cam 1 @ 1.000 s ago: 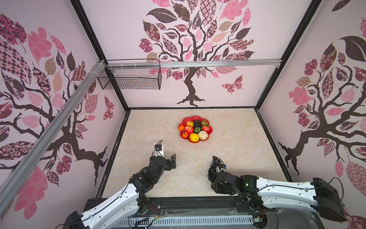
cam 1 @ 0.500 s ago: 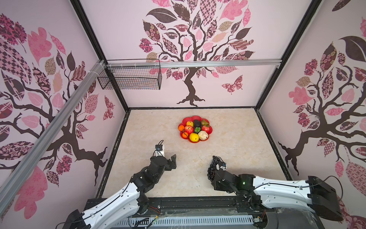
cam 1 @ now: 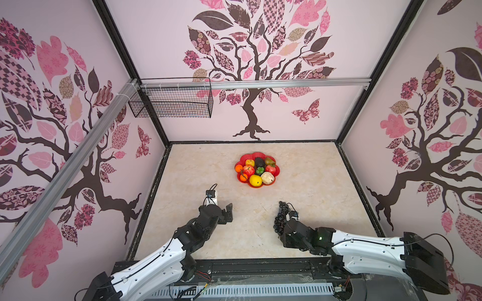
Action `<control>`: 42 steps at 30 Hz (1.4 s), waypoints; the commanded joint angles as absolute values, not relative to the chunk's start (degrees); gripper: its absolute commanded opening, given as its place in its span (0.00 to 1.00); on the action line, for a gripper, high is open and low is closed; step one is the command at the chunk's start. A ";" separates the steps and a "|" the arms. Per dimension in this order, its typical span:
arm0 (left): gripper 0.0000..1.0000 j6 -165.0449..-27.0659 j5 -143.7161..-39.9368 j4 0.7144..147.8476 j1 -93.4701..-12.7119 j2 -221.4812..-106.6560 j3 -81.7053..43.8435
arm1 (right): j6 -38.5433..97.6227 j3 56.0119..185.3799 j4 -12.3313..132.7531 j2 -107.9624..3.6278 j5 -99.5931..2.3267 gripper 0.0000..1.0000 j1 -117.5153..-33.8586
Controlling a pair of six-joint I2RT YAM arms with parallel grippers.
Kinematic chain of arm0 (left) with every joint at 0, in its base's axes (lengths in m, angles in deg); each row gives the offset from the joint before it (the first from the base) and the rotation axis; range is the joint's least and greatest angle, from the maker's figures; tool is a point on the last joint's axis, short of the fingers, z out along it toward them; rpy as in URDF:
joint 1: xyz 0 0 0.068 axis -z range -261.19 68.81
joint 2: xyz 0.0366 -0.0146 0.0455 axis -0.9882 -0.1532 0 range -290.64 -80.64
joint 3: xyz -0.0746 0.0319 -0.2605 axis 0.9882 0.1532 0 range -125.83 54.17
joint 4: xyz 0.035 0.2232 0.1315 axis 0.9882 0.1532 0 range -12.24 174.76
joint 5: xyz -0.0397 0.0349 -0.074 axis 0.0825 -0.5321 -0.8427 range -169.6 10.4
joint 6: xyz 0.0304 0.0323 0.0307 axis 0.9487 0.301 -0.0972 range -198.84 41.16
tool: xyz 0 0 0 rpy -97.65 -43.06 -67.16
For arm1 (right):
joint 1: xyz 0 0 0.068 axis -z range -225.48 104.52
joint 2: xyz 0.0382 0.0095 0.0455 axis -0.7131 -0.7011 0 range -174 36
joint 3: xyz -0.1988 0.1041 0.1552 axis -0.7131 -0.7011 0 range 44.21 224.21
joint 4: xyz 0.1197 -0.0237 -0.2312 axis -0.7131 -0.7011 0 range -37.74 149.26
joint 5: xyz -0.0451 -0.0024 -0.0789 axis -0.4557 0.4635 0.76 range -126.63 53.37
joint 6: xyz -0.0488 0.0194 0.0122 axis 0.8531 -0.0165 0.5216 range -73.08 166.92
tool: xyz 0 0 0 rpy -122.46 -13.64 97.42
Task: Arrange fruit in a fruit bowl
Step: Move the fruits to the center of the table, then pick up the fruits from the center of the table.
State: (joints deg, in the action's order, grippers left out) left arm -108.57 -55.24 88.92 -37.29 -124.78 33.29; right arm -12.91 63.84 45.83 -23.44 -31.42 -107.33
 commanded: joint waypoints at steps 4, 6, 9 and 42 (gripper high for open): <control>0.98 -107.66 -55.17 87.24 -37.50 -125.03 34.29 | -12.67 64.66 46.53 -23.86 -30.98 0.29 -107.20; 0.98 -107.55 -55.58 87.23 -37.46 -125.46 34.13 | -12.80 65.24 44.26 -23.62 -28.34 0.30 -107.18; 0.98 -107.49 -55.96 87.04 -37.50 -125.92 33.99 | -11.17 65.97 41.21 -22.57 -23.93 0.29 -106.49; 0.98 -107.66 -56.51 86.99 -37.51 -126.06 34.05 | -5.89 59.95 48.81 -15.51 -34.69 0.22 -98.45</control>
